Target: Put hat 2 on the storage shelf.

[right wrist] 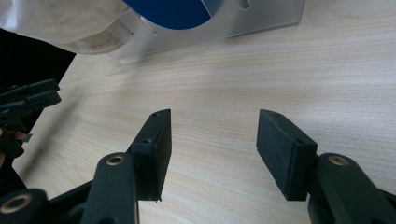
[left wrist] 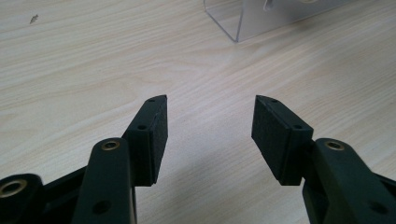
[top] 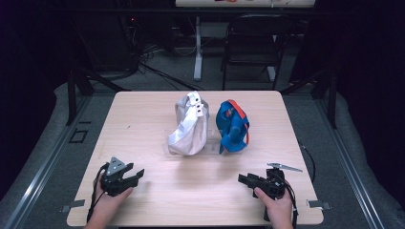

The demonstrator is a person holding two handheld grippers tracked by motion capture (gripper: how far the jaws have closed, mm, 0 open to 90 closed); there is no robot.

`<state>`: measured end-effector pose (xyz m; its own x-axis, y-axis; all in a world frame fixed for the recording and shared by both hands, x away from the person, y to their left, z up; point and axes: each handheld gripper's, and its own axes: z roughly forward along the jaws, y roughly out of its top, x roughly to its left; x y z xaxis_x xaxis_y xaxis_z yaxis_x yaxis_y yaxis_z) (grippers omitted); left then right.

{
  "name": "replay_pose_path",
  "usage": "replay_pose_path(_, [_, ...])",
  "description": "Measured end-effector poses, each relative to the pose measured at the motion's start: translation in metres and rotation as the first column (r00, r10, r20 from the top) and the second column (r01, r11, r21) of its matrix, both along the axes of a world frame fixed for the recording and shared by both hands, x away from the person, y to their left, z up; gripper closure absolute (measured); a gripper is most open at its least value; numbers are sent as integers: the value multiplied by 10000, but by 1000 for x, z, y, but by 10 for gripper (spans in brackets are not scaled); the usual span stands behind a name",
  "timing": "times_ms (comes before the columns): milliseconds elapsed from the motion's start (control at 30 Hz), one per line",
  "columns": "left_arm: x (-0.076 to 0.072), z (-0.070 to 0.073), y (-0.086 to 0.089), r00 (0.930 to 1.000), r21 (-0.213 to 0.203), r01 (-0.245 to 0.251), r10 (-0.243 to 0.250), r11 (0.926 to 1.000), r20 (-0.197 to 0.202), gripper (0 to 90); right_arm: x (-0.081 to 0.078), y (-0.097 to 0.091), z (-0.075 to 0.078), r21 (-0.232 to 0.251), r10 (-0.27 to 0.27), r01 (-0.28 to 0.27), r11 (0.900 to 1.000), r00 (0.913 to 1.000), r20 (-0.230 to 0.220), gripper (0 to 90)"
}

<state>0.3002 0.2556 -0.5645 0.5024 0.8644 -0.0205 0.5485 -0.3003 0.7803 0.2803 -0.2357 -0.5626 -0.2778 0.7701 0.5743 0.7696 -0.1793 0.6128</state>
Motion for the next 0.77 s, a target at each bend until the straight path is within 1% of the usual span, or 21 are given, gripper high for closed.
replay_pose_path(67, [0, 0, -1, 10000, 1, 38, -38, 10000, 5, 463, 0, -1, -1, -36, 108, -108, 9999, 9999, -24, 455])
replay_pose_path(133, [0, -1, -1, 10000, 16, 70, -70, 10000, 10, 463, 1, 0, -2, -49, 52, -52, 10000, 10000, 5, 456])
replay_pose_path(167, [0, 0, -1, 9999, 56, 114, -114, 9999, -68, 463, 1, 0, -2, -71, 30, -29, 10000, 10000, 36, 456])
replay_pose_path(233, [0, 0, -2, 9999, 92, 132, -131, 9999, -87, 462, 1, 0, -2, -31, -157, 157, 9999, 9998, 140, 456])
replay_pose_path(300, [0, -1, -2, 9998, 47, 168, -168, 9998, -119, 460, 2, -1, -2, -140, -201, 203, 9997, 9997, 139, 464])
replay_pose_path(367, [0, -1, -3, 9998, -53, 208, -208, 9998, -70, 454, 2, -1, -2, -104, -300, 301, 9995, 9995, 94, 479])
replay_pose_path(400, [0, -1, -3, 9997, -58, 242, -242, 9997, -69, 452, 2, 0, -2, -1, -417, 417, 9991, 9991, 79, 487])
replay_pose_path(433, [0, -1, -3, 9997, -79, 252, -252, 9997, -78, 451, 2, -2, -1, -304, -266, 264, 9992, 9996, -49, 492])
replay_pose_path(467, [0, -1, -4, 9996, -131, 256, -257, 9996, -74, 451, 2, -1, -2, -52, -370, 370, 9993, 9993, 12, 497])
replay_pose_path(533, [-1, 0, -5, 9995, -154, 313, -314, 9994, -75, 451, 2, 0, -2, -84, -355, 355, 9993, 9994, 9, 503])
replay_pose_path(600, [-2, 0, -7, 9987, -236, 496, -499, 9985, -102, 464, 2, 0, -1, -106, -318, 318, 9994, 9995, 18, 505])
replay_pose_path(633, [-2, 1, -8, 9977, -246, 671, -673, 9974, -102, 477, 2, -1, -1, -213, -311, 311, 9993, 9995, 8, 505])
replay_pose_path(700, [-4, 2, -11, 9954, -359, 946, -951, 9949, -137, 504, 1, -1, 0, -176, -273, 274, 9995, 9996, 59, 505])
replay_pose_path(733, [-5, 3, -14, 9940, -463, 1078, -1086, 9931, -150, 518, 1, 0, 0, -51, -398, 399, 9992, 9991, 141, 506])
replay_pose_path(767, [-6, 4, -17, 9928, -537, 1181, -1190, 9915, -129, 519, 1, -1, 1, -65, -309, 309, 9995, 9994, 139, 509])
